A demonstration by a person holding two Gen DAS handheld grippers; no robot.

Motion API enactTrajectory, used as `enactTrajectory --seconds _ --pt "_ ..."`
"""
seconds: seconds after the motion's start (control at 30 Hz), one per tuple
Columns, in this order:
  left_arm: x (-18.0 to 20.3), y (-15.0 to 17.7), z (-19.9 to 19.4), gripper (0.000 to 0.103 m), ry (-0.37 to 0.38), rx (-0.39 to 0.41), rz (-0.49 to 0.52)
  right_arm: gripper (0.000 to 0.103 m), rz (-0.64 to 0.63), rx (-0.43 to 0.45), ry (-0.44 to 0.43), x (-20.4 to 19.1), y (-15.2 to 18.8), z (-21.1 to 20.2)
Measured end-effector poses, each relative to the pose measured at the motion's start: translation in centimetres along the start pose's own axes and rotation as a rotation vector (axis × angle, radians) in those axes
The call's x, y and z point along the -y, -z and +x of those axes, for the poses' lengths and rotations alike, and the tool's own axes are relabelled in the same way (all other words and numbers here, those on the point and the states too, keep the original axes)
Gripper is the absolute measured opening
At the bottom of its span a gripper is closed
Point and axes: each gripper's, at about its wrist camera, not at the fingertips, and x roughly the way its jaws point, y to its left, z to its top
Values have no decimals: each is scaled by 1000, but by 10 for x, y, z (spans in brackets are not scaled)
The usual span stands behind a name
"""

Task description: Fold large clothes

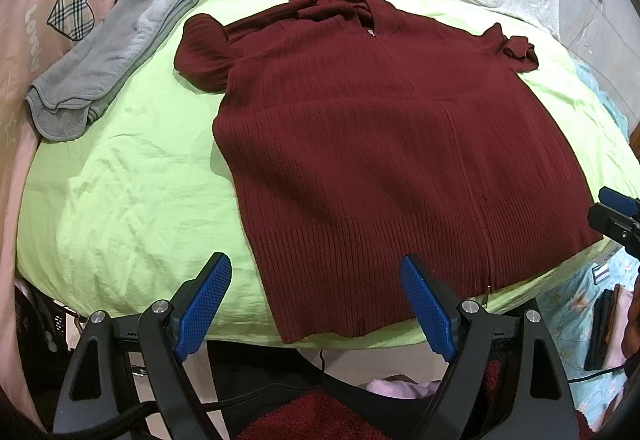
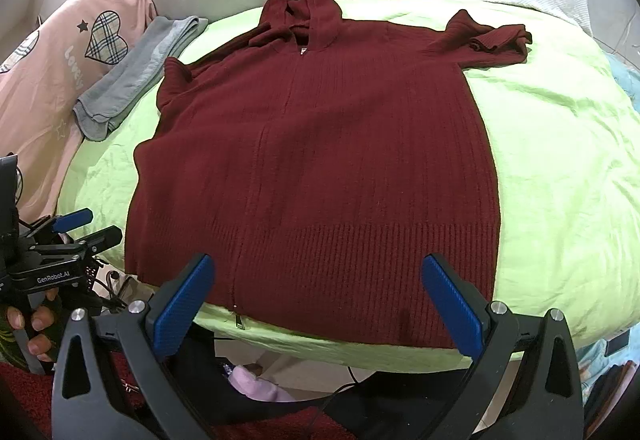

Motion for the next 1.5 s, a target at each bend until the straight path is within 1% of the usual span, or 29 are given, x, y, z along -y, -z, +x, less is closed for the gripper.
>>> enactTrajectory --seconds 1.1,1.23,1.37,1.5 --pt "5 0 10 87 6 15 -5 103 8 2 -15 -2 -2 2" --pt "6 -2 11 87 29 42 -16 103 9 5 -15 -2 -3 1" --pt "7 -5 11 87 80 98 -45 103 16 13 -20 1 -4 2" --pt "7 -8 15 87 80 77 -39 103 29 17 -27 6 -5 4"
